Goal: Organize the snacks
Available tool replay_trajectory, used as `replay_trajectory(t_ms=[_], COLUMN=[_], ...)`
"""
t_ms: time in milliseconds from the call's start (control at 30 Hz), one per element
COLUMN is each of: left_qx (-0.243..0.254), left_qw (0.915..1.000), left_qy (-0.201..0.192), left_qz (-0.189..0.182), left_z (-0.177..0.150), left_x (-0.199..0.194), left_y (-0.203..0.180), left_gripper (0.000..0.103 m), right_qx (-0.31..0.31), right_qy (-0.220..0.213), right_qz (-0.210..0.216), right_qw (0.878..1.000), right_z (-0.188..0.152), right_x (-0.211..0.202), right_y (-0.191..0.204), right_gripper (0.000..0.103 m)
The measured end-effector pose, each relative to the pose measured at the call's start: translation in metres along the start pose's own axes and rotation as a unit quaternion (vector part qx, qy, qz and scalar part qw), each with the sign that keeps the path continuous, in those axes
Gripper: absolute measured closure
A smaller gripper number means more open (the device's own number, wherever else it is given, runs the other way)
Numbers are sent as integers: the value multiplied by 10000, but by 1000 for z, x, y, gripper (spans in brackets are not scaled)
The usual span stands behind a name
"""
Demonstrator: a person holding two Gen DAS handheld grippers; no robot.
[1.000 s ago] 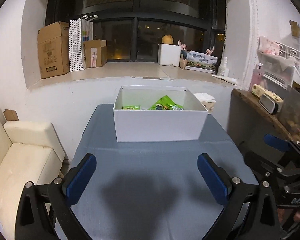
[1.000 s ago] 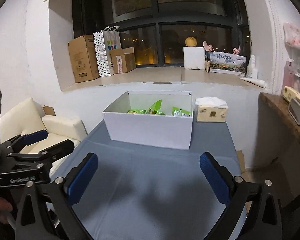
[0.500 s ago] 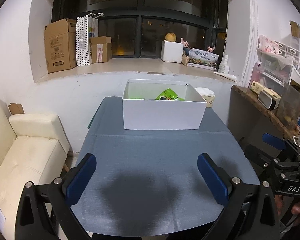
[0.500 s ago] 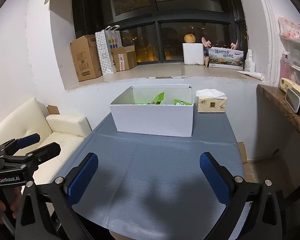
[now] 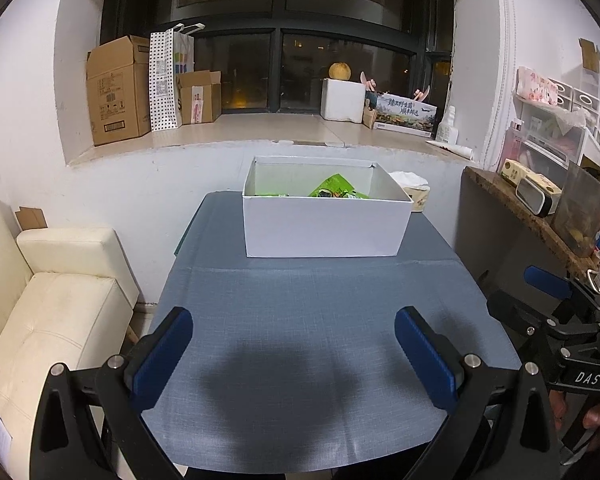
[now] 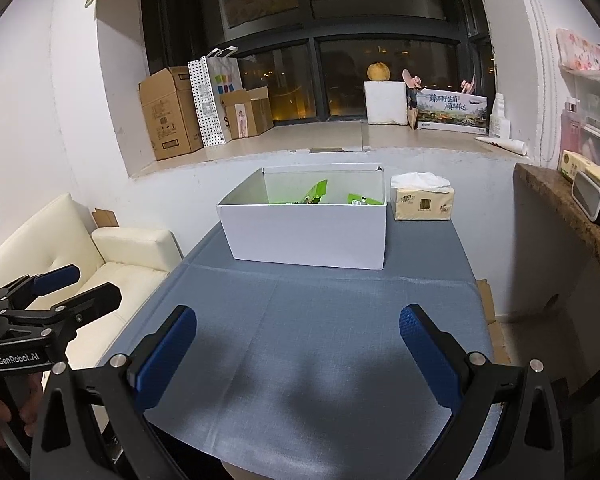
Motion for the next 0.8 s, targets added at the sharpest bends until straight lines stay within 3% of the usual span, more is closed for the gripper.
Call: replay_trajectory(t_ms=[800], left_qx=[2], left_qw=[10000], left_qy=[-4], left_qz=[-35], left_z=[-1], left_x=[-1], left_y=[-3], left_gripper=[0], right_qx=[0], right_qy=[-30], right_qz=[14], right_qw=[10000], right_z=[-1], right_x=[-6], right_y=[0], right_gripper=[0])
Point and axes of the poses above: each gripper's, at about its wrist camera, not at the fingertips, and x roughly the way its jaws point, y to its left, z to its top, the point moved 9 cm from there along x, roughly the way its jaws point, and after that the axes turned 13 degrees about x, right-handed, at the moved point
